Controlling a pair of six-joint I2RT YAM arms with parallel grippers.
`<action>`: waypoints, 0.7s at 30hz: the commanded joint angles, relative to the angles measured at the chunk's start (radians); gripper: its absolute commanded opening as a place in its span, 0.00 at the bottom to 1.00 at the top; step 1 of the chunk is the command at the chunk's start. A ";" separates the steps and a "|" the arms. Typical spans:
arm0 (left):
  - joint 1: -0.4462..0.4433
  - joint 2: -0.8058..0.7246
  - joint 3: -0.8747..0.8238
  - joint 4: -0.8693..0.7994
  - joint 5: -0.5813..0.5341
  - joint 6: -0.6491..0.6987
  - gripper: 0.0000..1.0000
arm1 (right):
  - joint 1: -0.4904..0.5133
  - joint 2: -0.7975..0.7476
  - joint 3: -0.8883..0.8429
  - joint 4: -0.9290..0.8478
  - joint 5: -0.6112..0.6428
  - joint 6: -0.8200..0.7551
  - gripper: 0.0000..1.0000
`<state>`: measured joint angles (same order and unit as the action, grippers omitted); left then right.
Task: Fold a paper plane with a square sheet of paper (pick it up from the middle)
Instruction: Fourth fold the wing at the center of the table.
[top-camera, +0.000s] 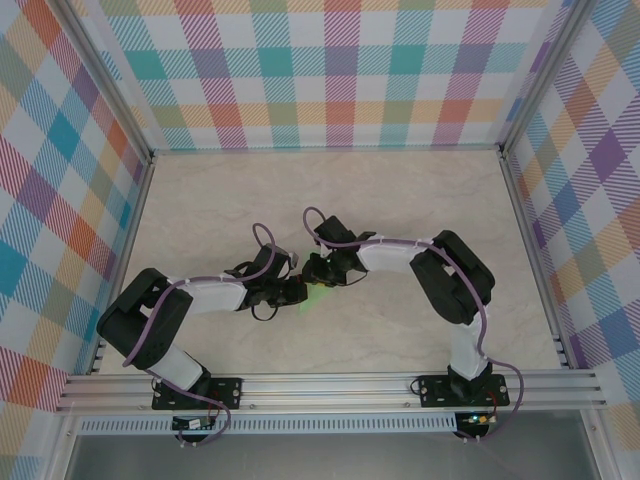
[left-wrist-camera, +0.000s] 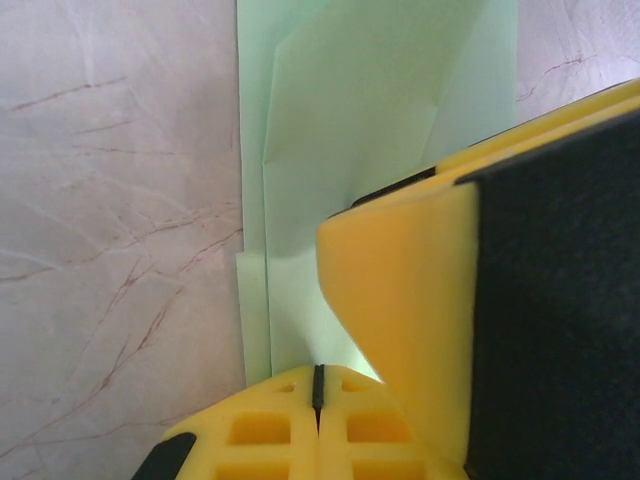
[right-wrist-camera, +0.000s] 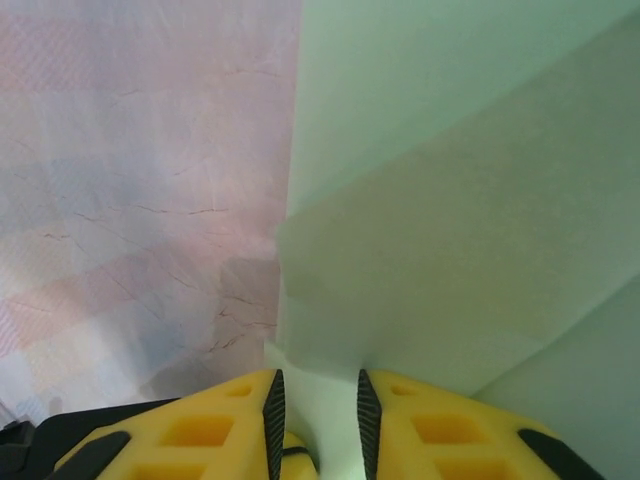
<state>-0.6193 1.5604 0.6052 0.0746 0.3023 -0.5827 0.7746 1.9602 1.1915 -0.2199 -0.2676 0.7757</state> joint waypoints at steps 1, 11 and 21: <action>-0.003 0.028 -0.042 -0.208 -0.042 0.014 0.01 | 0.008 -0.051 0.020 -0.061 0.051 -0.015 0.29; -0.003 0.025 -0.045 -0.200 -0.046 0.005 0.01 | -0.034 -0.081 -0.049 0.123 -0.099 0.067 0.10; -0.003 0.038 -0.043 -0.198 -0.048 0.008 0.01 | -0.055 0.032 -0.065 0.220 -0.140 0.122 0.00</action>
<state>-0.6193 1.5600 0.6052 0.0734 0.3016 -0.5827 0.7296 1.9491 1.1507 -0.0441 -0.3759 0.8745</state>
